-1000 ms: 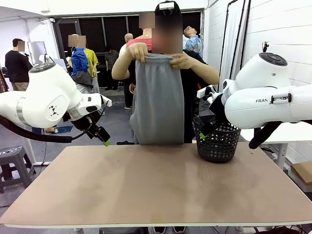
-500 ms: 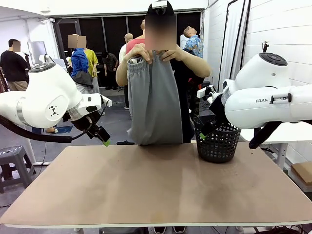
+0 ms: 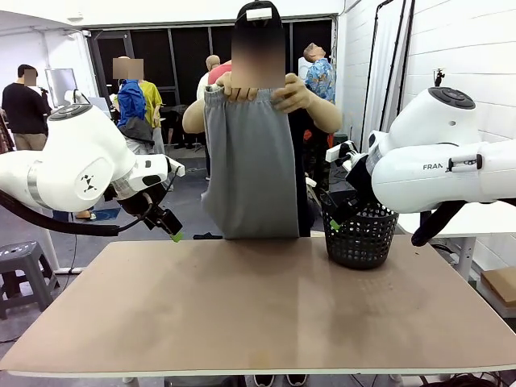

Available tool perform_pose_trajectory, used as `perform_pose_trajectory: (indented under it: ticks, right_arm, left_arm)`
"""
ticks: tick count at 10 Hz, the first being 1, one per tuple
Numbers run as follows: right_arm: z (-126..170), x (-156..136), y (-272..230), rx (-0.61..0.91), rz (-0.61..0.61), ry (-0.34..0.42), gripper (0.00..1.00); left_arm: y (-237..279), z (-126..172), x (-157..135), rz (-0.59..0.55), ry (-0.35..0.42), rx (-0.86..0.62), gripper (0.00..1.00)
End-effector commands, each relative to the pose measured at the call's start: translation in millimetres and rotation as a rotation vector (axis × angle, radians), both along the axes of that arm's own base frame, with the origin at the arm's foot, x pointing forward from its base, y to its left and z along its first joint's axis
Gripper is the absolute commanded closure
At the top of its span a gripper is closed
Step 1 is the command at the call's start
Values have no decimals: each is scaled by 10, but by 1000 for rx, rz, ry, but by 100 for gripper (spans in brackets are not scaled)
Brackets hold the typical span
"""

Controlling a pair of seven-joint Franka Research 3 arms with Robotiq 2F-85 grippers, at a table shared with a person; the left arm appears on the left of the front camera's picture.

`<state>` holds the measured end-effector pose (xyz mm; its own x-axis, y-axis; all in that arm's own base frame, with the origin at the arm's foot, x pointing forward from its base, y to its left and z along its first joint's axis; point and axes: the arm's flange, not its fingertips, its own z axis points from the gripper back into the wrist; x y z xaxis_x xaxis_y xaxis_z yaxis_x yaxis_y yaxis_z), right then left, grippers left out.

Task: Fold the training pants.
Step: Grab both ends of the Training pants handed by a person.

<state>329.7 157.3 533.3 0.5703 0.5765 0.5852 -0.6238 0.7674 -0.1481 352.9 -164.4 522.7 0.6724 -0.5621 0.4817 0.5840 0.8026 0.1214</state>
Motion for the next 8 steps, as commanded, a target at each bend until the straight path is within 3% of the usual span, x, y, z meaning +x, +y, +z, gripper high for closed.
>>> perform_pose_trajectory:
  ticks: [1,8]
  right_arm:
    - [0,-1,0,2,2,1,0]
    - [0,-1,0,2,2,1,0]
  left_arm:
    - [0,7,21,1,2,-1,0]
    - [0,7,21,1,2,-1,0]
